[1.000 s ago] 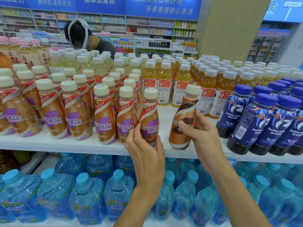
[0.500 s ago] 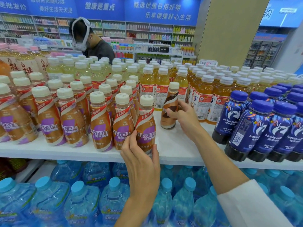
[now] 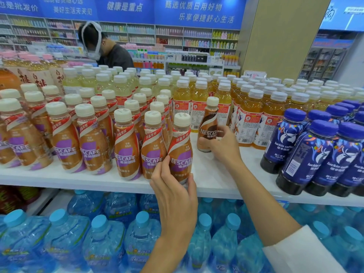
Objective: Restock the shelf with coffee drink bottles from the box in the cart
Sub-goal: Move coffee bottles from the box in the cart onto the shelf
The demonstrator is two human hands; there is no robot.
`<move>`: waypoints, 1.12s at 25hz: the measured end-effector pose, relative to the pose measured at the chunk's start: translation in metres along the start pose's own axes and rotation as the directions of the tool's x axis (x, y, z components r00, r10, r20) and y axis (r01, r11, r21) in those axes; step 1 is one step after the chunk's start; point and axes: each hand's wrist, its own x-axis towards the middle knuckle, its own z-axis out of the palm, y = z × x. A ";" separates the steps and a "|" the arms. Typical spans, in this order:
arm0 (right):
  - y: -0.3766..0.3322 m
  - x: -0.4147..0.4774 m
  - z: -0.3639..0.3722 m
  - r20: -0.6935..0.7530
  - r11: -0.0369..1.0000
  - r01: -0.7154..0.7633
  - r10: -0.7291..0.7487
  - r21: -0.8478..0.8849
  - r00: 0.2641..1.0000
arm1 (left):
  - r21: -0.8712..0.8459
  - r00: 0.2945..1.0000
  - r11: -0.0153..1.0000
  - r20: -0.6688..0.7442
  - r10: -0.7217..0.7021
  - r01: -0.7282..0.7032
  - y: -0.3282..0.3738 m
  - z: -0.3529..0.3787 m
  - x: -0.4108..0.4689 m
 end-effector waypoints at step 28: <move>-0.015 -0.114 0.019 0.051 0.983 0.091 -0.100 0.157 0.994 | -0.224 0.989 0.974 0.148 -0.011 0.044 -0.011 -0.041 0.004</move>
